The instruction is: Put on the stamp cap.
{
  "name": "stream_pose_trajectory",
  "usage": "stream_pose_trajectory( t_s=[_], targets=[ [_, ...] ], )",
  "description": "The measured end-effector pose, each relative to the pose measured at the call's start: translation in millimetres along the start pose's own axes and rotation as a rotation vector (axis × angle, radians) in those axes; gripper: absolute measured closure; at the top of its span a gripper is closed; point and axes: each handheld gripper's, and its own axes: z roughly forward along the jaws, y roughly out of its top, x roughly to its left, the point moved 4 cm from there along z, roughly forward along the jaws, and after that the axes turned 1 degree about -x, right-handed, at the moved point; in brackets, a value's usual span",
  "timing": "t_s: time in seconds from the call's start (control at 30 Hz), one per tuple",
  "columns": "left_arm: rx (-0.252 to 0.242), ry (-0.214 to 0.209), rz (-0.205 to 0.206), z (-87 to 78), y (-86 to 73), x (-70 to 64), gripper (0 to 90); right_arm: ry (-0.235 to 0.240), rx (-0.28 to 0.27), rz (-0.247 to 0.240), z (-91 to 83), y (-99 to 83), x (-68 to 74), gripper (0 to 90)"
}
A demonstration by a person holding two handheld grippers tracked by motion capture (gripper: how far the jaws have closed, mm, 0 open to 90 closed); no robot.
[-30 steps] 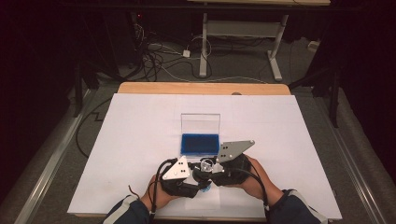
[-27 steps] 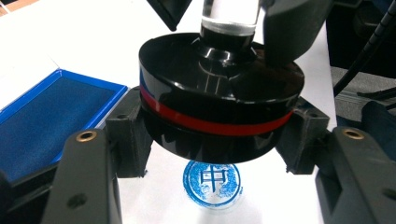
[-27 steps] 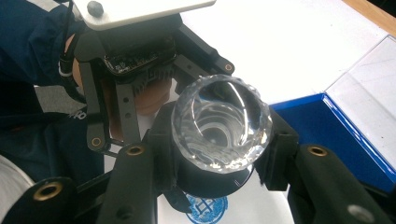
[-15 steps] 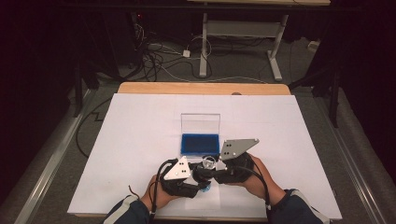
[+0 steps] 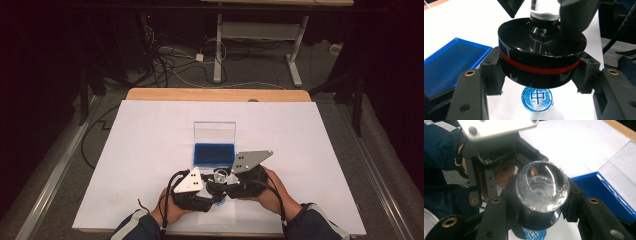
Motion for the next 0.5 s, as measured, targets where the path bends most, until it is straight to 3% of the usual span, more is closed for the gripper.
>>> stream_pose_trajectory(
  t_s=[0.23,0.5],
  targets=[
    [0.011,0.011,0.006,-0.2,0.2,0.0,35.6,-0.010,0.016,-0.031,2.1,-0.7,3.2,57.2],
    [0.017,0.019,-0.003,-0.3,-0.8,1.6,35.4,-0.011,0.016,-0.018,4.1,-3.6,1.6,57.3]
  ],
)
